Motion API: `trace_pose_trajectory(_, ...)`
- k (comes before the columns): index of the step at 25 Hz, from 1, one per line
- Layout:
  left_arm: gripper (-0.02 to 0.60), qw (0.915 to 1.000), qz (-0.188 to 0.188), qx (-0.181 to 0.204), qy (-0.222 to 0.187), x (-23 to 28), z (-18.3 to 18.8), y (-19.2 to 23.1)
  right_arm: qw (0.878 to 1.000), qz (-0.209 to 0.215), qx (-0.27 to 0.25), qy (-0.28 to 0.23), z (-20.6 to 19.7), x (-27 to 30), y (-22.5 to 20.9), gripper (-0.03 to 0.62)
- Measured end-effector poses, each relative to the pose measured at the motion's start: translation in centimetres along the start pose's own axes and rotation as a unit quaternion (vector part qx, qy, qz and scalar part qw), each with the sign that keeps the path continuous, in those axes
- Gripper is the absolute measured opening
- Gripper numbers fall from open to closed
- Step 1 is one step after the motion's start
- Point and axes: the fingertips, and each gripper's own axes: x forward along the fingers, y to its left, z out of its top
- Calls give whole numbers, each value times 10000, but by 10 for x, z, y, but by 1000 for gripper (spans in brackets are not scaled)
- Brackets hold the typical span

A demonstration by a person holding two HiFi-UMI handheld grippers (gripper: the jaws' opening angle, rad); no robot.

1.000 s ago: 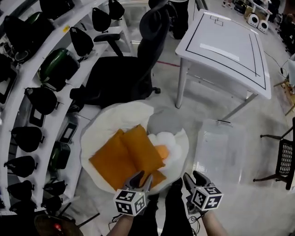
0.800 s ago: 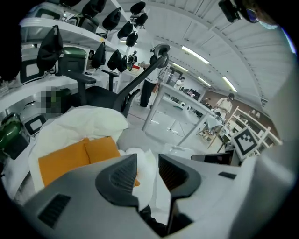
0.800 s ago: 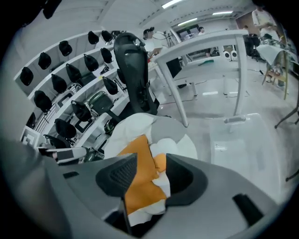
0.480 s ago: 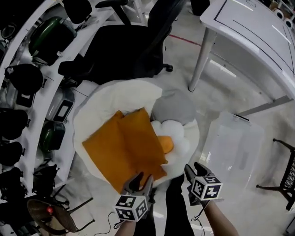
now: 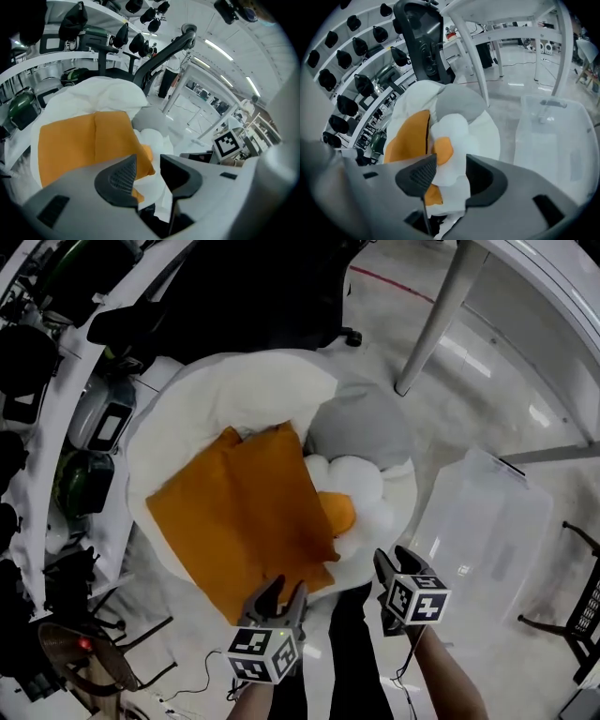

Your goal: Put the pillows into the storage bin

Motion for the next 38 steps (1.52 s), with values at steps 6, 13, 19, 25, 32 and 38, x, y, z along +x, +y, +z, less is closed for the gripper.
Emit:
trace_pose_trajectory(6, 140, 9997, 149, -186, 50, 11, -13, 10, 9999, -50, 68, 103, -2, 31, -13, 207)
trace_pose_trajectory(13, 140, 9989, 259, -402, -29, 20, -16, 14, 9993, -211, -117, 302, 8, 65, -34, 227)
trace_pose_trajectory(19, 140, 9982, 291, -513, -80, 32, -17, 19, 9975, -302, -243, 593, 3, 92, -50, 245)
trace_pose_trajectory(25, 140, 9980, 273, -551, -115, 42, -15, 25, 9948, -476, -284, 856, -5, 112, -56, 256)
trace_pose_trajectory(32, 140, 9974, 219, -681, -116, 44, -17, 29, 9922, -560, -423, 1029, -9, 115, -47, 183)
trace_pose_trajectory(38, 140, 9980, 75, -626, -97, 35, -15, 23, 9938, -534, -470, 849, -17, 95, -27, 101)
